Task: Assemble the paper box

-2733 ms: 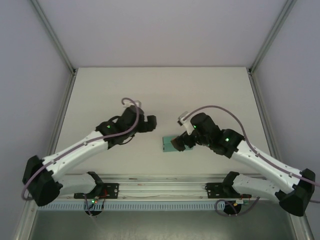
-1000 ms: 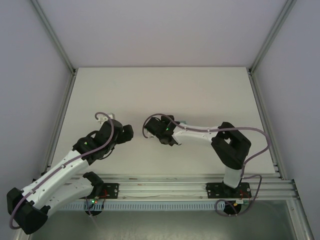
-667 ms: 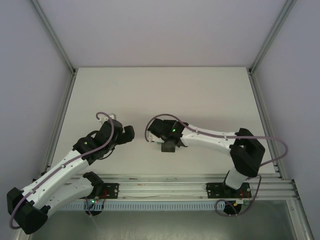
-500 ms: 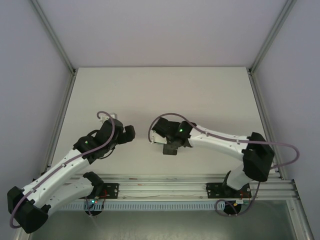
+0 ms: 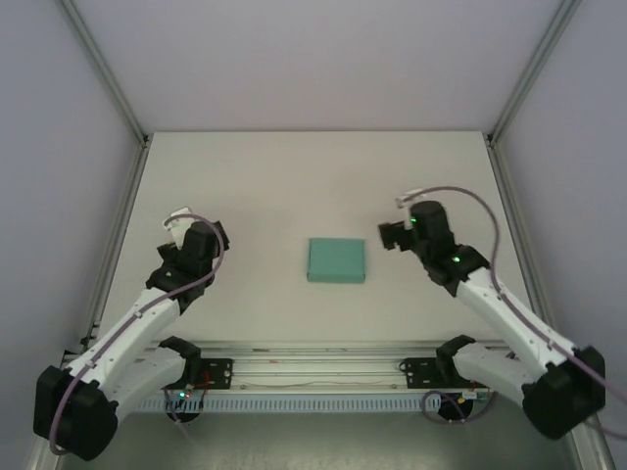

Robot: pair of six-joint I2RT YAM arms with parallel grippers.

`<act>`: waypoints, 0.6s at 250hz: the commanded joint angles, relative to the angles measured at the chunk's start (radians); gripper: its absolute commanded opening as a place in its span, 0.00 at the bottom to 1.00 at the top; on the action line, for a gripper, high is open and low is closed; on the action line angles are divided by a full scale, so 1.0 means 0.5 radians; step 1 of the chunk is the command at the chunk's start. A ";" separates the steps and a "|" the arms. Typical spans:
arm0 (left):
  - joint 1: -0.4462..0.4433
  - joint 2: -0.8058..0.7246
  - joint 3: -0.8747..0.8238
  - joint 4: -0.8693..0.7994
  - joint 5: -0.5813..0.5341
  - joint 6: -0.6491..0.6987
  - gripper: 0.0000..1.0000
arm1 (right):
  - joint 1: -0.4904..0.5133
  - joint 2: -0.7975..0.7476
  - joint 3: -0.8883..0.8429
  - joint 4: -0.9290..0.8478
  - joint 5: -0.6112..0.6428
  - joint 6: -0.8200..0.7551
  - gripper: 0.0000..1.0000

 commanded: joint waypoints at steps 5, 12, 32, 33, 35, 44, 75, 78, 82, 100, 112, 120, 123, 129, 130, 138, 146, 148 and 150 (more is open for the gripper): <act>0.140 0.015 -0.216 0.777 -0.234 0.415 1.00 | -0.244 -0.153 -0.365 0.557 0.057 0.393 1.00; 0.177 0.042 -0.283 0.933 -0.219 0.472 1.00 | -0.288 -0.164 -0.444 0.655 0.068 0.396 1.00; 0.270 0.172 -0.455 1.364 -0.172 0.583 1.00 | -0.384 -0.149 -0.654 0.951 0.083 0.370 1.00; 0.274 0.181 -0.461 1.381 -0.167 0.586 1.00 | -0.389 -0.146 -0.662 0.965 0.083 0.366 1.00; 0.281 0.196 -0.472 1.412 -0.155 0.597 1.00 | -0.396 -0.137 -0.680 0.994 0.083 0.360 1.00; 0.316 0.264 -0.511 1.525 -0.068 0.640 1.00 | -0.427 -0.099 -0.749 1.111 0.090 0.331 1.00; 0.391 0.544 -0.609 1.958 0.210 0.700 1.00 | -0.461 0.113 -0.920 1.593 0.194 0.237 1.00; 0.399 0.571 -0.619 2.022 0.238 0.719 1.00 | -0.464 0.139 -0.934 1.645 0.189 0.225 1.00; 0.401 0.599 -0.626 2.071 0.265 0.739 1.00 | -0.469 0.177 -0.952 1.714 0.186 0.207 1.00; 0.425 0.662 -0.592 2.127 0.477 0.795 1.00 | -0.488 0.362 -0.990 1.999 0.162 0.181 1.00; 0.441 0.731 -0.585 2.214 0.587 0.838 1.00 | -0.496 0.451 -0.973 2.089 0.127 0.149 1.00; 0.450 0.765 -0.562 2.217 0.628 0.869 1.00 | -0.515 0.514 -0.965 2.179 0.060 0.124 1.00; 0.455 0.777 -0.553 2.217 0.648 0.880 1.00 | -0.522 0.542 -0.967 2.222 0.027 0.110 1.00; 0.472 0.802 -0.538 2.234 0.693 0.905 1.00 | -0.540 0.602 -0.970 2.316 -0.037 0.088 1.00; 0.475 0.807 -0.537 2.239 0.700 0.910 1.00 | -0.542 0.611 -0.970 2.330 -0.047 0.092 1.00; 0.498 0.855 -0.534 2.291 0.740 0.923 1.00 | -0.584 0.704 -0.963 2.418 -0.130 0.139 1.00; 0.541 0.969 -0.570 2.481 0.754 0.903 1.00 | -0.624 0.802 -0.932 2.432 -0.217 0.150 1.00; 0.551 1.003 -0.581 2.529 0.753 0.887 1.00 | -0.630 0.824 -0.923 2.423 -0.228 0.152 1.00; 0.561 1.041 -0.591 2.580 0.749 0.867 1.00 | -0.637 0.851 -0.913 2.437 -0.240 0.155 1.00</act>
